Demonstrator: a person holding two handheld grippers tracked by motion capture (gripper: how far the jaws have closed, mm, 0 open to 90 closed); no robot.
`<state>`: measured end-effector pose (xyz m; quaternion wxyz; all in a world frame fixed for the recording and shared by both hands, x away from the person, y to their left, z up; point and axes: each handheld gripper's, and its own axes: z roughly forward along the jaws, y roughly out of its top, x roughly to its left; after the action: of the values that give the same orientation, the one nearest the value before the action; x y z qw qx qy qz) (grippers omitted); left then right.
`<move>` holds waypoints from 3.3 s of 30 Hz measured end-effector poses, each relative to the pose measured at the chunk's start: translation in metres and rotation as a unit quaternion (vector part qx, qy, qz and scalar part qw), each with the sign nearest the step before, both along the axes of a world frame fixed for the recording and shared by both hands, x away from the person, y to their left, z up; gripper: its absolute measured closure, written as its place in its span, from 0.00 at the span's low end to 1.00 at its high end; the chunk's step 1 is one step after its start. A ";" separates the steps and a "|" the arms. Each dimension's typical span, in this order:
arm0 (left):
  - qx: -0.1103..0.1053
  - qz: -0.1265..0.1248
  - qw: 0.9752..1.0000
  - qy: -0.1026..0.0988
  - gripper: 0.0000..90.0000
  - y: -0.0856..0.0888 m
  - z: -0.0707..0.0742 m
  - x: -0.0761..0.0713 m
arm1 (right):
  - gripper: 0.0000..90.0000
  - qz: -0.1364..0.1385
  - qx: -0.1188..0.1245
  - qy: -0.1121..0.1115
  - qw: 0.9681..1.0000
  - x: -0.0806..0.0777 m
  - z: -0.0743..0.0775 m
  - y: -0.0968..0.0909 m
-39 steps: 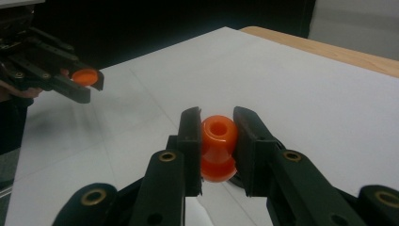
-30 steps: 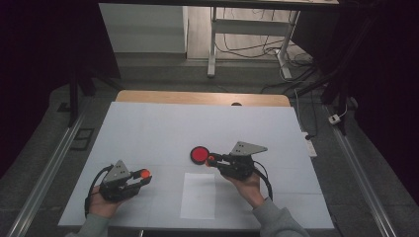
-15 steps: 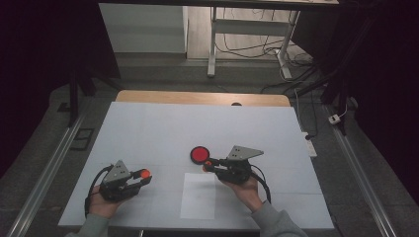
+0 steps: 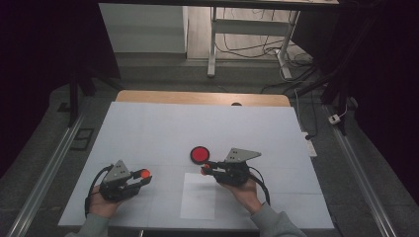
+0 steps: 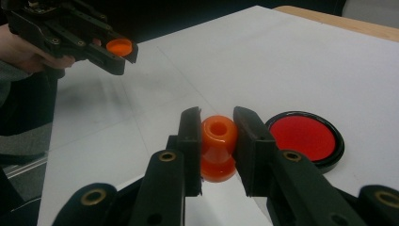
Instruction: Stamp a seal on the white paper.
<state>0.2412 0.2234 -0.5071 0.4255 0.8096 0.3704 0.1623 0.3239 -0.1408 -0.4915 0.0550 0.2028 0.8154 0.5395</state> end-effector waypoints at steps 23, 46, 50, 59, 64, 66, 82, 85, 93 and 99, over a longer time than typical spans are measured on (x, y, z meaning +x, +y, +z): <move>-0.001 0.000 1.000 0.001 0.73 -0.001 0.000 0.000 | 0.81 0.028 -0.018 0.014 0.999 -0.017 -0.010 0.004; 0.001 -0.001 1.000 0.000 0.73 0.000 0.000 0.000 | 0.81 0.037 -0.051 0.009 0.998 -0.021 -0.018 0.012; 0.001 -0.001 1.000 0.001 0.73 0.000 -0.001 0.000 | 0.81 0.038 -0.056 0.010 0.998 -0.021 -0.020 0.014; 0.002 -0.002 1.000 0.000 0.73 -0.001 0.000 0.000 | 0.81 0.040 -0.065 0.015 0.997 -0.022 -0.025 0.019; 0.001 -0.003 1.000 0.000 0.73 -0.001 0.000 0.000 | 0.81 0.041 -0.068 0.016 0.997 -0.022 -0.026 0.019; 0.001 -0.003 1.000 0.000 0.73 -0.001 0.000 0.000 | 0.81 0.041 -0.069 0.018 0.997 -0.022 -0.027 0.020; 0.001 -0.003 1.000 0.001 0.73 -0.001 0.000 0.000 | 0.81 0.044 -0.099 0.016 0.994 -0.024 -0.035 0.025; 0.000 -0.002 1.000 0.001 0.73 0.000 0.000 0.000 | 0.81 0.042 -0.099 0.016 0.994 -0.023 -0.036 0.024; 0.000 -0.003 1.000 0.001 0.73 0.000 -0.001 0.000 | 0.81 0.042 -0.103 0.015 0.994 -0.024 -0.038 0.025; 0.000 -0.002 1.000 0.001 0.73 0.000 -0.001 0.000 | 0.81 0.040 -0.110 0.010 0.993 -0.024 -0.040 0.025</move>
<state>0.2411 0.2231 -0.5077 0.4252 0.8108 0.3690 0.1603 0.3001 -0.1156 -0.5316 0.0468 0.1680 0.8776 0.4465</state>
